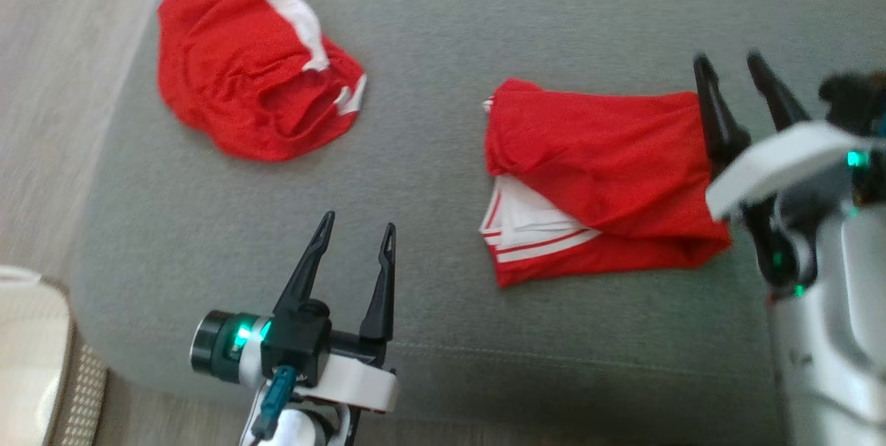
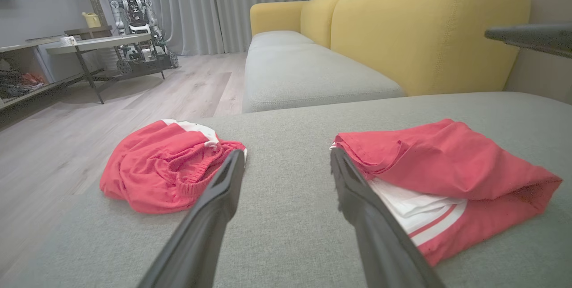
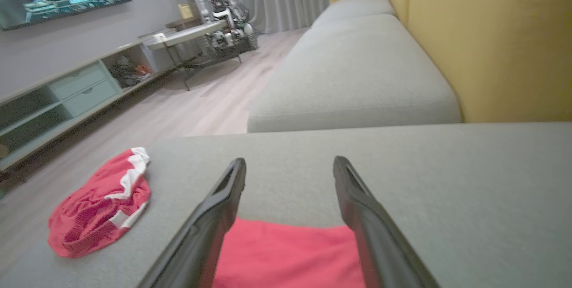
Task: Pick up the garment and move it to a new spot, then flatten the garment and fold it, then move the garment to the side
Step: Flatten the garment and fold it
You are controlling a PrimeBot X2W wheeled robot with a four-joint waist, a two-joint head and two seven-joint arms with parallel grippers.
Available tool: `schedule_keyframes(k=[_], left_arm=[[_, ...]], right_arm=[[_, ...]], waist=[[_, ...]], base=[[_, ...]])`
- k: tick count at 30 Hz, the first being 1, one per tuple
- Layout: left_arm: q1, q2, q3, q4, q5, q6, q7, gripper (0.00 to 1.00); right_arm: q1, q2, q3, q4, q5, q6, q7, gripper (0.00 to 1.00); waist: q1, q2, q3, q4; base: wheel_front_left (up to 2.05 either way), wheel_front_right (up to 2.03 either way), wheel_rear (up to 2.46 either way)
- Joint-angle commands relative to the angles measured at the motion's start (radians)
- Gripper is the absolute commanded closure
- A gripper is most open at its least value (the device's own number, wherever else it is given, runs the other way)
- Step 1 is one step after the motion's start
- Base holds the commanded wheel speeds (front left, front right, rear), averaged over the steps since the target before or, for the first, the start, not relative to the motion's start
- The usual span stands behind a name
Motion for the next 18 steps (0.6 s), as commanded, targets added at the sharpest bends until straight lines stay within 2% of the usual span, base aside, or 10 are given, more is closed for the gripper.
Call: schedule_keyframes(k=[1,6,10,11,12,14,18], left_arm=[[-0.016,-0.001,0.039,-0.041,0.000,-0.001,-0.012,0.00],[-0.002,0.000,0.051,-0.041,-0.003,-0.009,-0.012,0.00],[0.004,-0.004,0.042,-0.040,0.000,-0.019,-0.012,0.00],[0.004,-0.005,0.038,-0.040,0.000,-0.022,-0.012,0.00],[0.005,-0.007,0.037,-0.040,0.000,-0.022,-0.012,0.00],[0.007,-0.010,0.033,-0.040,0.000,-0.022,-0.012,0.00],[0.008,-0.015,0.030,-0.037,-0.003,-0.024,-0.012,0.00]], right_arm=[[0.014,-0.010,0.023,-0.039,-0.005,0.000,-0.015,0.00],[0.120,-0.060,0.047,-0.026,0.011,0.000,-0.070,0.00],[0.139,-0.110,0.120,0.017,0.025,0.000,-0.103,0.00],[0.132,-0.121,0.140,0.031,0.026,0.000,-0.113,0.13],[0.121,-0.129,0.158,0.049,0.027,0.000,-0.120,0.55],[0.090,-0.142,0.193,0.096,0.022,0.000,-0.127,1.00],[-0.001,-0.169,0.277,0.223,-0.026,0.000,-0.151,1.00]], waist=[[0.0000,0.0000,-0.017,-0.031],[0.0000,0.0000,-0.042,-0.067],[0.0000,0.0000,-0.053,-0.055],[0.0000,0.0000,-0.054,-0.045],[0.0000,0.0000,-0.053,-0.035],[0.0000,0.0000,-0.048,-0.010],[0.0000,0.0000,-0.033,0.039]], base=[[0.00,0.00,0.00],[0.00,0.00,0.00],[0.00,0.00,0.00],[0.00,0.00,0.00],[0.00,0.00,0.00],[0.00,0.00,0.00],[0.00,0.00,0.00]])
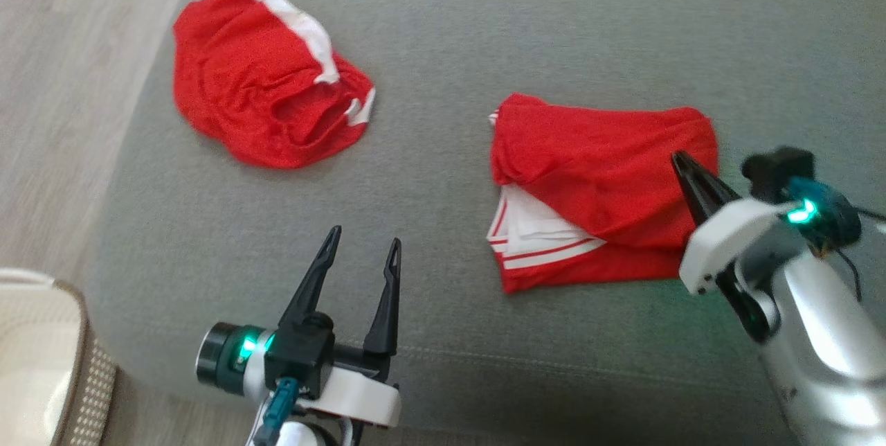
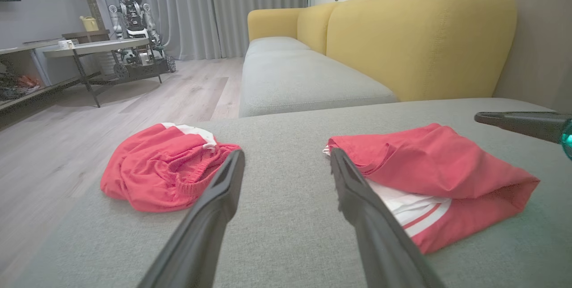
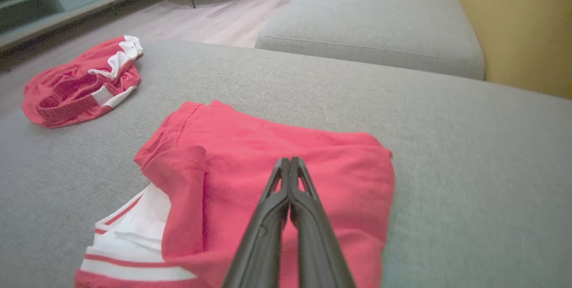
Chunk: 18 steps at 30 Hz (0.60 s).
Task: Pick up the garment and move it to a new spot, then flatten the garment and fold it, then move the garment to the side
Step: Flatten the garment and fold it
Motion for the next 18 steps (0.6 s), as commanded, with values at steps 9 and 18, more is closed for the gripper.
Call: schedule_keyframes(k=[9,18], left_arm=[[-0.036,-0.017,0.023,-0.016,0.006,-0.011,-0.012,0.00],[-0.048,-0.008,0.013,0.009,0.038,-0.005,-0.012,0.00]], right_arm=[[-0.232,-0.011,0.209,0.351,-0.113,0.000,-0.078,1.00],[-0.217,0.098,0.356,0.422,0.071,0.000,-0.101,1.00]], waist=[[0.0000,-0.0001,0.053,0.101],[0.0000,-0.0001,0.056,0.105]], base=[[0.00,0.00,0.00],[0.00,0.00,0.00]])
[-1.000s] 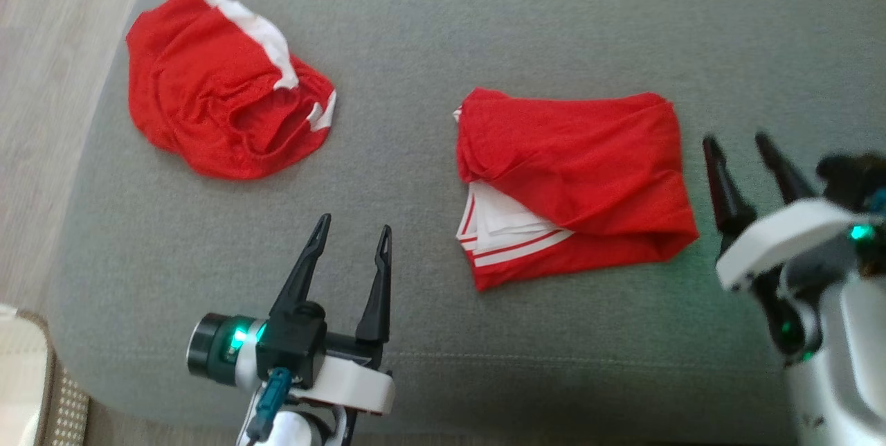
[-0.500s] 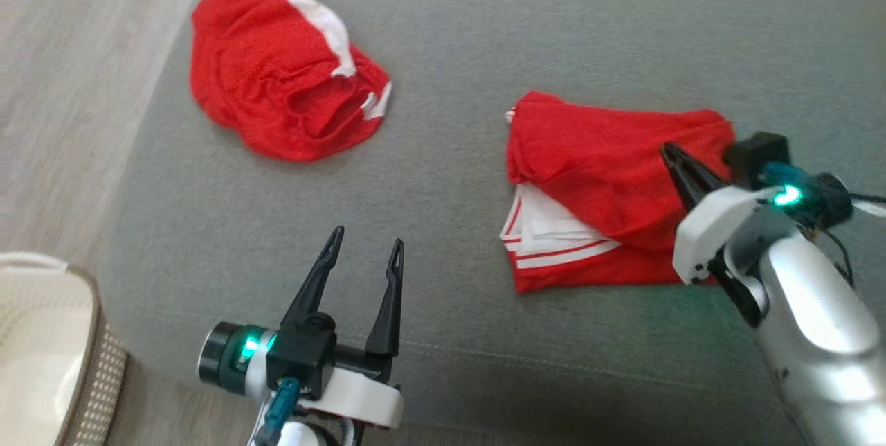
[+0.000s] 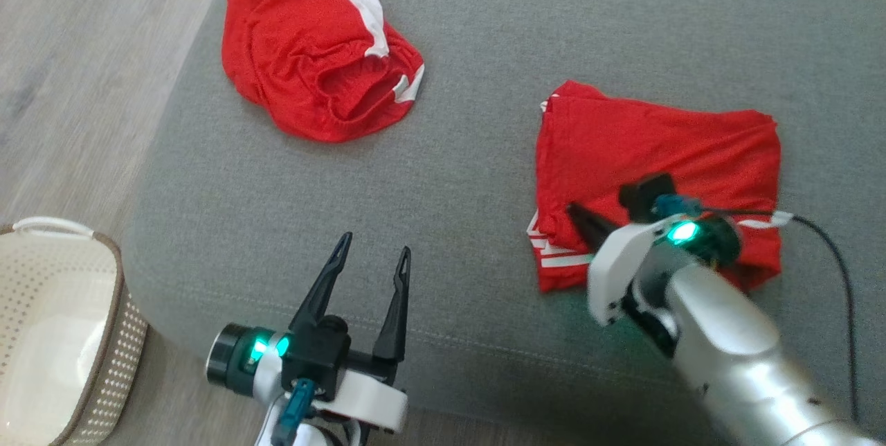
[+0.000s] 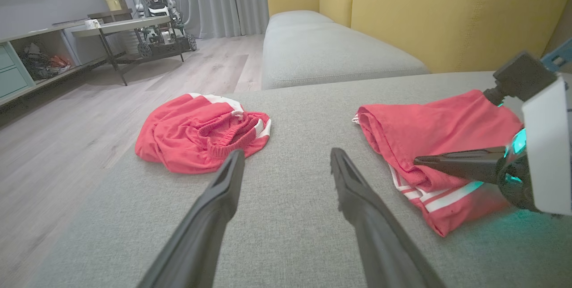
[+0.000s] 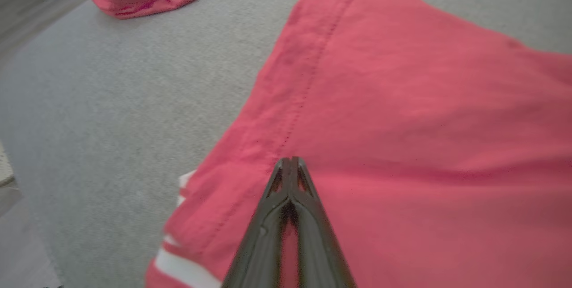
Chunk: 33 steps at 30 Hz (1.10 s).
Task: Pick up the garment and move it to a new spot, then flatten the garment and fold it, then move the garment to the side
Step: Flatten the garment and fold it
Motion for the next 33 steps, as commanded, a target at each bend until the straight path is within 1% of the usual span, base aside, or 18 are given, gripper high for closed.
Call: schedule_keyframes(k=[1,5,7,8,9,10,12,15,20,23,25,29,33], left_arm=[[-0.041,0.001,0.022,-0.029,0.007,0.004,-0.012,0.00],[-0.036,0.005,0.022,-0.022,0.007,0.011,-0.012,0.00],[-0.030,0.005,0.025,-0.023,0.000,0.012,-0.012,0.00],[-0.025,0.004,0.029,-0.027,-0.009,0.013,-0.012,0.00],[-0.019,0.002,0.035,-0.033,-0.020,0.015,-0.012,0.00],[-0.012,0.001,0.042,-0.040,-0.031,0.018,-0.012,0.00],[0.004,-0.002,0.059,-0.050,-0.055,0.020,-0.012,0.00],[0.037,-0.005,0.086,-0.053,-0.087,0.016,-0.012,0.00],[0.078,-0.006,0.146,-0.052,-0.115,0.012,-0.012,0.00],[0.092,-0.008,0.179,-0.064,-0.127,0.002,-0.012,0.00],[0.103,-0.009,0.200,-0.070,-0.128,-0.005,-0.012,0.00],[0.127,-0.011,0.238,-0.086,-0.120,-0.021,-0.012,0.00],[0.163,-0.012,0.261,-0.099,-0.094,-0.034,-0.012,0.00]], right_arm=[[0.017,0.018,0.032,-0.033,0.030,0.000,-0.012,1.00],[0.078,0.047,0.122,-0.098,0.130,0.000,-0.031,1.00],[0.106,0.054,0.146,-0.140,0.175,0.000,-0.058,1.00],[0.116,0.054,0.151,-0.159,0.188,0.000,-0.078,0.91],[0.124,0.051,0.148,-0.174,0.193,0.000,-0.100,0.40],[0.131,0.046,0.141,-0.185,0.191,0.000,-0.120,0.00],[0.141,0.032,0.108,-0.208,0.161,0.000,-0.158,0.00],[0.175,0.018,0.016,-0.252,0.089,0.000,-0.179,0.00],[0.290,0.020,-0.216,-0.465,-0.057,0.000,-0.181,0.00],[0.370,0.022,-0.324,-0.585,-0.151,0.000,-0.182,0.00],[0.425,0.030,-0.380,-0.651,-0.189,0.000,-0.182,0.00],[0.523,0.049,-0.453,-0.746,-0.219,0.000,-0.182,0.00],[0.597,0.063,-0.465,-0.786,-0.244,0.000,-0.182,0.00]], waist=[[0.0000,0.0000,-0.005,-0.004],[0.0000,0.0000,-0.028,-0.023],[0.0000,0.0000,-0.044,-0.035],[0.0000,0.0000,-0.054,-0.042],[0.0000,0.0000,-0.064,-0.051],[0.0000,0.0000,-0.073,-0.059],[0.0000,0.0000,-0.100,-0.079],[0.0000,0.0000,-0.145,-0.113],[0.0000,0.0000,-0.198,-0.173],[0.0000,0.0000,-0.213,-0.199],[0.0000,0.0000,-0.222,-0.214],[0.0000,0.0000,-0.236,-0.237],[0.0000,0.0000,-0.247,-0.256]], base=[[0.00,0.00,0.00],[0.00,0.00,0.00],[0.00,0.00,0.00],[0.00,0.00,0.00],[0.00,0.00,0.00],[0.00,0.00,0.00],[0.00,0.00,0.00],[0.00,0.00,0.00],[0.00,0.00,0.00],[0.00,0.00,0.00],[0.00,0.00,0.00],[0.00,0.00,0.00],[0.00,0.00,0.00]])
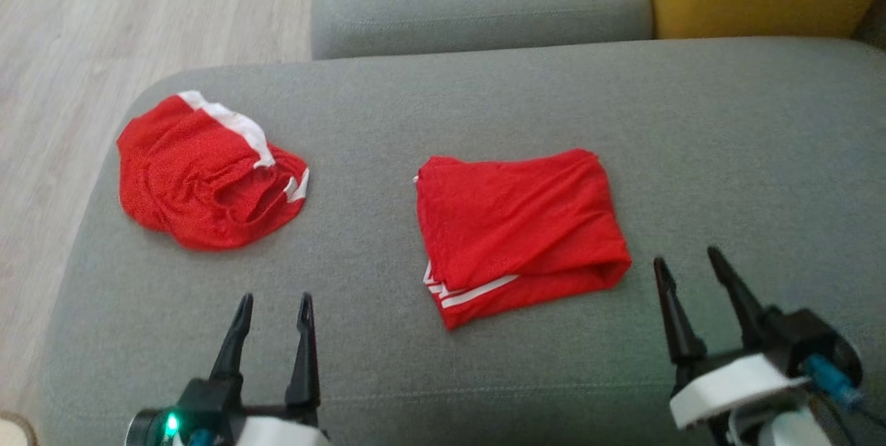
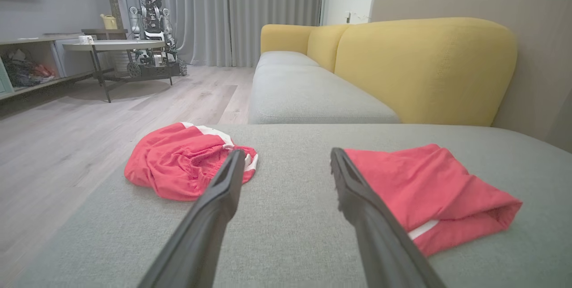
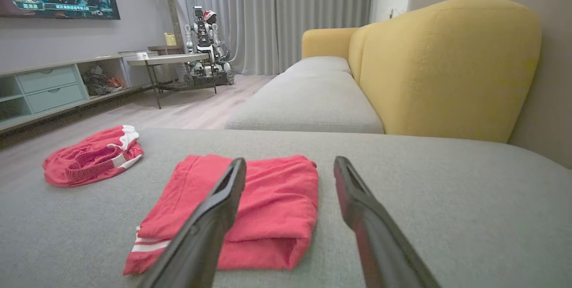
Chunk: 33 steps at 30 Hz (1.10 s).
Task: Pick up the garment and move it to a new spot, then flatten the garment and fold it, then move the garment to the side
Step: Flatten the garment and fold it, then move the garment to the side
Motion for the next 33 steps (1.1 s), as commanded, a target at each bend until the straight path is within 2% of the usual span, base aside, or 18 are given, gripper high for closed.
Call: schedule_keyframes(k=[1,16,33], left_arm=[[-0.024,-0.003,0.042,-0.033,0.021,-0.004,-0.012,0.00],[0.021,-0.006,0.053,-0.008,0.065,-0.039,-0.012,0.00],[0.026,-0.011,0.052,0.000,0.070,-0.043,-0.012,0.00]], right_arm=[[-0.020,0.002,0.023,-0.042,-0.010,0.000,-0.009,0.00],[0.038,0.020,0.027,-0.037,-0.018,0.000,-0.009,0.00],[0.047,0.021,0.038,-0.021,0.002,0.000,-0.009,0.00]], waist=[[0.0000,0.0000,-0.005,-0.010],[0.0000,0.0000,-0.031,-0.001],[0.0000,0.0000,-0.040,0.032]], base=[[0.00,0.00,0.00],[0.00,0.00,0.00],[0.00,0.00,0.00]])
